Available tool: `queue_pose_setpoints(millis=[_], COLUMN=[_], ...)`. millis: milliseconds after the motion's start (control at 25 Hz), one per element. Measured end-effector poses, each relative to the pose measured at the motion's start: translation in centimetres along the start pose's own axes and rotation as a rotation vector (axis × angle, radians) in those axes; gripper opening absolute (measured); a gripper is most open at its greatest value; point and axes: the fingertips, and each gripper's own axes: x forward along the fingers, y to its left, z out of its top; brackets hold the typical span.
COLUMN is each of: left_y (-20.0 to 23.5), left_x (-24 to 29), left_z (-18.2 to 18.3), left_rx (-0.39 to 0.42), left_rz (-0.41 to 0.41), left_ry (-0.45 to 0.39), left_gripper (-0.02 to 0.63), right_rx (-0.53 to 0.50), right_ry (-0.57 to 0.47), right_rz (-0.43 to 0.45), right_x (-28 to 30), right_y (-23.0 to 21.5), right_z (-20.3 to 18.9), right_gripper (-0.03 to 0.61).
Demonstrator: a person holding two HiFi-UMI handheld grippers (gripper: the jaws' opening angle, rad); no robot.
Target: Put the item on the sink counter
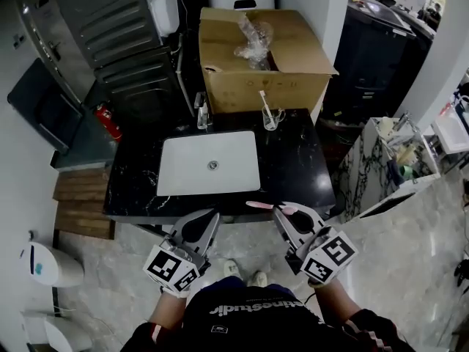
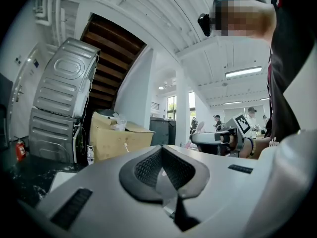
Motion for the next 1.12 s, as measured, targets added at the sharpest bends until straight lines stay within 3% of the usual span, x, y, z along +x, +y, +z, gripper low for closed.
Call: queue_pose_setpoints(millis=[240, 800, 1120], left_y=[3.9, 14.6, 18.0], left_x=[3.3, 11.6, 14.6], left_z=[-0.3, 1.0, 0.6], left_rx=[-0.01, -0.021, -0.046], left_rz=[-0.018, -0.196, -0.247], left_ry=[-0.003, -0.052, -0.056], left_gripper=[0.014, 0.014, 0.014], right_rx=[0.005, -0.059, -0.063], right_ry=[0.001, -0.007, -0.009], right_rz=[-0.019, -0.163, -0.253], right_x=[3.5, 14.4, 16.1], right_y=[-2.8, -7.7, -10.2], right_z=[0.3, 2.7, 2.8], right_gripper=[0.052, 0.052, 0.052])
